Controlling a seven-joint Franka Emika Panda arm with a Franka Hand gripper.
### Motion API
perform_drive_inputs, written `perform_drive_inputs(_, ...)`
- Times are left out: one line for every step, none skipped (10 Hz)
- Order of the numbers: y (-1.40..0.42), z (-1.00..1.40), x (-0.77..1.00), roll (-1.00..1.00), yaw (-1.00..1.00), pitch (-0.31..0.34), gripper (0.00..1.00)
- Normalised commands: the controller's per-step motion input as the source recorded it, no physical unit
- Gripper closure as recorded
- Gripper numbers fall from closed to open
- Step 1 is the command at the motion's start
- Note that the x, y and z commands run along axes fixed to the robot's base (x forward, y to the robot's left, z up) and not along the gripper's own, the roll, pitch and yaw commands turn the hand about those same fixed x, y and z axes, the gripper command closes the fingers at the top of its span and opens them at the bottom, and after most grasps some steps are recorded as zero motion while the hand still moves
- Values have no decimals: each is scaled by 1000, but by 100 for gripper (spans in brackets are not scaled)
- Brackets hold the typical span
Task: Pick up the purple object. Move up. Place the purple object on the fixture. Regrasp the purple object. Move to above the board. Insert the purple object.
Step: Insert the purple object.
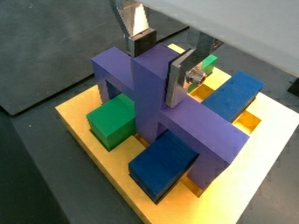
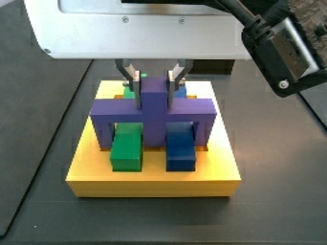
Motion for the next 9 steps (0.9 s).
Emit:
perform_drive_inputs(-60,-117,123,-33,-49,0,100)
perform_drive_inputs(-54,-74,94,-40,-89,0,100)
perform_drive_inputs(-103,-57,146,-16,-131,0,100)
perform_drive_inputs(-66,-77,109,-3,-157,0,100)
perform_drive_inputs(-6,-109,57,0,-191,0,100)
perform_drive_inputs(0,-143,40,0,-177,0,100)
perform_drive_inputs(86,-66,-49,0,-49,0,100)
perform_drive_inputs(140,-11,-200,0,0,-16,100)
perform_drive_inputs(86,0,-169,0,94,-29,100)
